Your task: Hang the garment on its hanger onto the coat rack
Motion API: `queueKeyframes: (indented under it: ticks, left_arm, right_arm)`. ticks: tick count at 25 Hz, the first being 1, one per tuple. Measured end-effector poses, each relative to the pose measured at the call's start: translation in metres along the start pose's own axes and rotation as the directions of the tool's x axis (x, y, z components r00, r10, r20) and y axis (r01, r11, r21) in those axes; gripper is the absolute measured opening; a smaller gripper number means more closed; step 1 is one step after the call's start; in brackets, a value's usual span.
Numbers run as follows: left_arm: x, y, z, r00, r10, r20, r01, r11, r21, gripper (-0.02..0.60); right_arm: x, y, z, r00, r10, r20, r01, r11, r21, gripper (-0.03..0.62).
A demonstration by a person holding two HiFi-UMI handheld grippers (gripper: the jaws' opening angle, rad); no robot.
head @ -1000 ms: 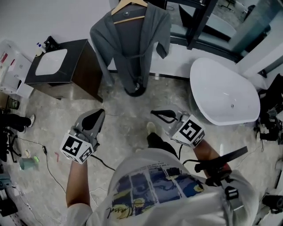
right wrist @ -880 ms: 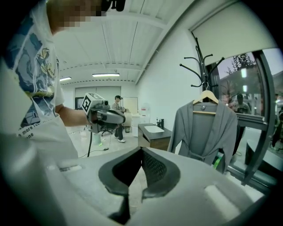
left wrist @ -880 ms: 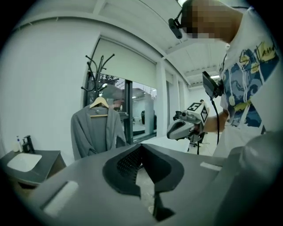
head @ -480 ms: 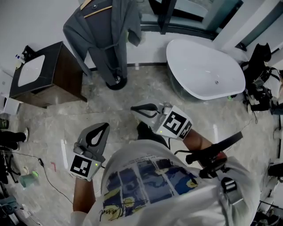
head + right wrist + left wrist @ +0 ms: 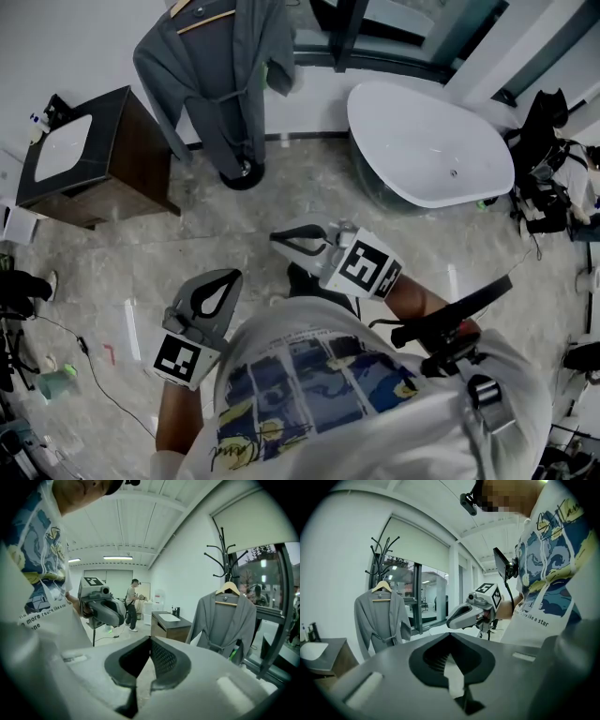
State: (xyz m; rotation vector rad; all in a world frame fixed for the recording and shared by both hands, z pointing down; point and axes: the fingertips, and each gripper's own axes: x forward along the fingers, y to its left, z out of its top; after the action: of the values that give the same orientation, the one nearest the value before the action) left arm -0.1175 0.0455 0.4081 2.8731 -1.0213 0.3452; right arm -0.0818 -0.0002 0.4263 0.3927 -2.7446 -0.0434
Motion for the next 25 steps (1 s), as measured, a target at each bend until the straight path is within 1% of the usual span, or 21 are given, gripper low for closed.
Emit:
queueKeyframes:
  ticks: [5,9,14,19,22,25]
  left_arm:
    - [-0.004,-0.002,-0.003,1.0,0.017,-0.001,-0.017,1.0,-0.025,0.002]
    - [-0.003,-0.001,-0.007,1.0,0.018,-0.009,-0.019,0.999,-0.03,0.002]
    - [-0.002,-0.001,-0.005,1.0,0.019,0.0,-0.019,0.999,-0.037,0.002]
    - [0.001,-0.004,-0.01,1.0,0.001,-0.004,-0.002,0.999,-0.053,0.002]
    - [0.005,-0.008,-0.011,1.0,-0.021,-0.009,0.02,0.999,-0.048,0.002]
    - [0.006,-0.009,-0.011,1.0,-0.024,-0.008,0.023,0.998,-0.052,0.002]
  right_arm:
    - [-0.003,0.004,0.001,1.0,0.002,0.003,-0.002,1.0,-0.008,0.003]
    - [-0.003,0.004,0.001,1.0,0.0,0.002,0.0,1.0,-0.012,0.003]
    - [-0.003,0.005,0.003,1.0,-0.001,0.004,0.001,1.0,-0.026,0.003]
    - [-0.004,0.005,0.002,1.0,-0.004,0.008,0.004,1.0,-0.03,0.002]
    - [-0.005,0.007,0.002,1.0,-0.004,0.003,0.004,0.999,-0.036,0.002]
    - [-0.006,0.007,0.002,1.0,-0.008,0.004,0.008,0.999,-0.042,0.002]
